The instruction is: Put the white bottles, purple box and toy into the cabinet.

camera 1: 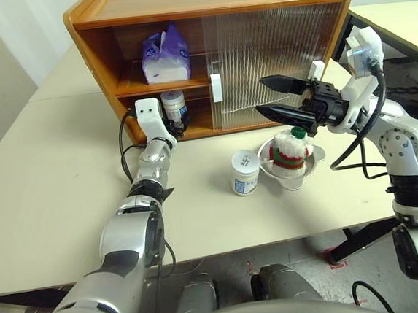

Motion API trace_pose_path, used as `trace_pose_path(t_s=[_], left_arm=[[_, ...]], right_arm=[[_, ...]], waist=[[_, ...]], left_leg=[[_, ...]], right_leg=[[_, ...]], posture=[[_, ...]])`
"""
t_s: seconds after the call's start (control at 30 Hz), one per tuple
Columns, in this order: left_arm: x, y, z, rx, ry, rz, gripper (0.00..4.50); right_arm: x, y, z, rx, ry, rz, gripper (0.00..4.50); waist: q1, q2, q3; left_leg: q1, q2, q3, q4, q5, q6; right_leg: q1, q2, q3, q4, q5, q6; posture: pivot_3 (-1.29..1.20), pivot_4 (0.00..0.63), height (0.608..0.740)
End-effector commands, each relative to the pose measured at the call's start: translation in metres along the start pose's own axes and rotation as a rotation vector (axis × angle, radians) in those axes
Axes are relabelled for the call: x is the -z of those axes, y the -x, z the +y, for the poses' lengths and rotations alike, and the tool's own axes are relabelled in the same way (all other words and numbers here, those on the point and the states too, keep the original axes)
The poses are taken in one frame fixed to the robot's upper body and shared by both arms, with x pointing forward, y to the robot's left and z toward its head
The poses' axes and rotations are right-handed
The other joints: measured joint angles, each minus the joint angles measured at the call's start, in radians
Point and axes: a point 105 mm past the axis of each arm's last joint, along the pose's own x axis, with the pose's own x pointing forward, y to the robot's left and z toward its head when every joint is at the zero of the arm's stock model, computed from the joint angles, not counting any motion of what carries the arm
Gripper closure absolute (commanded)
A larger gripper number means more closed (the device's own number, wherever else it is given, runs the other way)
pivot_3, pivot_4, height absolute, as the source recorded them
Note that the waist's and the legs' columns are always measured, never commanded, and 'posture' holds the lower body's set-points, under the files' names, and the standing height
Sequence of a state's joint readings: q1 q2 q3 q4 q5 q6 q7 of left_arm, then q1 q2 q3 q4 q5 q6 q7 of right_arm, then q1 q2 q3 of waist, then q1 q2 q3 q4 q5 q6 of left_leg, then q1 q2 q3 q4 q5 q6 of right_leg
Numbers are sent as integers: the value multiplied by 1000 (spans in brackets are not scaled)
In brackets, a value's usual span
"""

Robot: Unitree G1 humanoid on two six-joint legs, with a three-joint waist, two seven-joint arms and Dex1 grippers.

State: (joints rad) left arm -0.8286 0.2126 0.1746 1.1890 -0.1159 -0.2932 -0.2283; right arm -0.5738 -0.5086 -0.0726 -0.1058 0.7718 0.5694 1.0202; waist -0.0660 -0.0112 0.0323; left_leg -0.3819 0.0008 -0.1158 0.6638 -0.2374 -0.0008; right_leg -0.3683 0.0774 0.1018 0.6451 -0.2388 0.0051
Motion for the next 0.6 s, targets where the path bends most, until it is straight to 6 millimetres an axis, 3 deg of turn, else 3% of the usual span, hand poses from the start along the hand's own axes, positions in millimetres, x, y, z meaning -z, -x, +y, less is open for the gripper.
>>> trace_pose_path(t_s=[0.03,0.1,0.13,0.2,0.6], left_arm=[[-9,-4,-4,7,-19,-24,1452],[-7,-3,-1,-4,-34,-16,1452],[-6,-3,0,-8,-40,-13,735],[-6,-1,2,-13,-41,-17,80],[-14,16,3,34,47,-183,35]], right_arm=[[-4,3,1,9,12,-7,0],[-3,3,1,9,11,-8,0],[-3,3,2,9,10,-8,0],[-3,2,2,7,7,-8,0],[-3,-1,2,-7,4,-13,0]], waist=[[-4,0,0],[-6,0,0],[-7,0,0],[-8,0,0],[-8,0,0]], left_leg=[[0,0,0,0,0,0],[0,0,0,0,0,0],[0,0,0,0,0,1],[0,0,1,0,1,1],[2,-3,5,1,3,5]], right_leg=[[0,0,-1,0,0,0],[0,0,-1,-1,0,1],[1,0,-1,-1,0,1],[1,0,-1,-1,0,1],[7,-1,-2,-8,2,-1]], posture=[[-146,5,740],[-145,5,740],[-145,5,740],[-145,5,740],[-117,11,740]])
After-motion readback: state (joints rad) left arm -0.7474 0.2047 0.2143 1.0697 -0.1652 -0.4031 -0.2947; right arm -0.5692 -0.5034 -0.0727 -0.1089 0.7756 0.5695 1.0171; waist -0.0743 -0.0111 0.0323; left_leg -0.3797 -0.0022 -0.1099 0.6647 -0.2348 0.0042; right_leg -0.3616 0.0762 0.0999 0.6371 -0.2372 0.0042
